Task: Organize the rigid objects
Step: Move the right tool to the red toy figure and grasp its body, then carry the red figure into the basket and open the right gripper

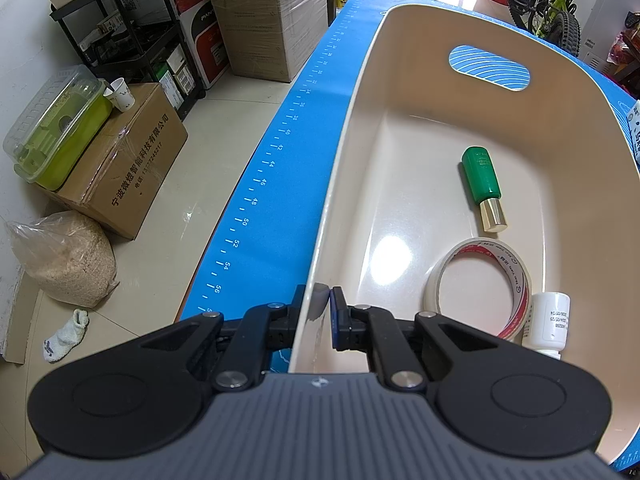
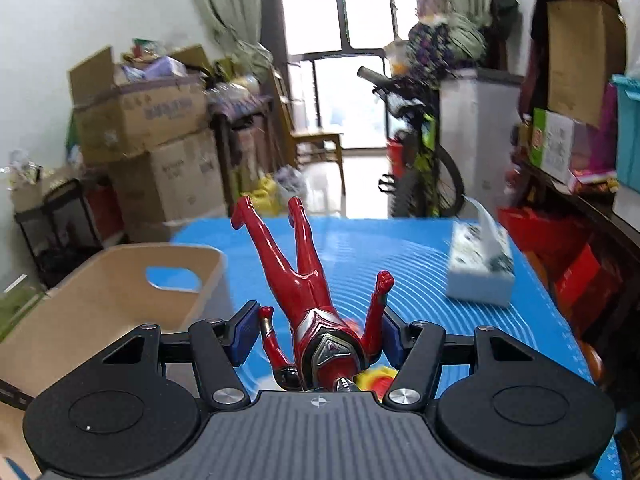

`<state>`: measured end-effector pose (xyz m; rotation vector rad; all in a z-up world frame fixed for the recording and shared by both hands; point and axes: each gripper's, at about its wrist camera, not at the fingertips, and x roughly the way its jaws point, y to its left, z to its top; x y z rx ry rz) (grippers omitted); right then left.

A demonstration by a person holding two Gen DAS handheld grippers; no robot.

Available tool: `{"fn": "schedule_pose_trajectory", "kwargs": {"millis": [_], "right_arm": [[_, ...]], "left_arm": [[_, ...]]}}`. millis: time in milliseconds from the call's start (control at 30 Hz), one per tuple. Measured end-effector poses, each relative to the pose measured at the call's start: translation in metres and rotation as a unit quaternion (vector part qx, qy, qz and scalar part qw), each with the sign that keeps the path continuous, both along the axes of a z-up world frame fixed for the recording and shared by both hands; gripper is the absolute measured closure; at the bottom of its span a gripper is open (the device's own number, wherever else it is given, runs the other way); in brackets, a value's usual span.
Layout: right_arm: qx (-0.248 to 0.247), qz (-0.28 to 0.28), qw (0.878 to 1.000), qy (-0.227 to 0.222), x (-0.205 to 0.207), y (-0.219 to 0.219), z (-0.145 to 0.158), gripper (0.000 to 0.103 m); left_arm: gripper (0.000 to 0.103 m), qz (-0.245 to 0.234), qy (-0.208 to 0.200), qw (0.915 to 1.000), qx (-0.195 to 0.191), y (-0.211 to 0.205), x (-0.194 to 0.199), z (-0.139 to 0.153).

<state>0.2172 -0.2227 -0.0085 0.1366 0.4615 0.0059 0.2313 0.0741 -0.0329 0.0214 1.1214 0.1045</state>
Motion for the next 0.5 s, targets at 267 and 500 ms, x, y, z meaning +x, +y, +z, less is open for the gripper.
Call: {"fn": "schedule_pose_trajectory", "kwargs": {"millis": [267,500], "right_arm": [[0.005,0.072,0.997,-0.013,0.001,0.057,0.013,0.038],[-0.023,0.138,0.990,0.012,0.007,0.107,0.009,0.038]], "left_arm": [[0.090,0.000,0.000,1.0000,0.001,0.000,0.000,0.000],[0.090,-0.001,0.000,1.0000,0.002,0.000,0.001,-0.001]]}}
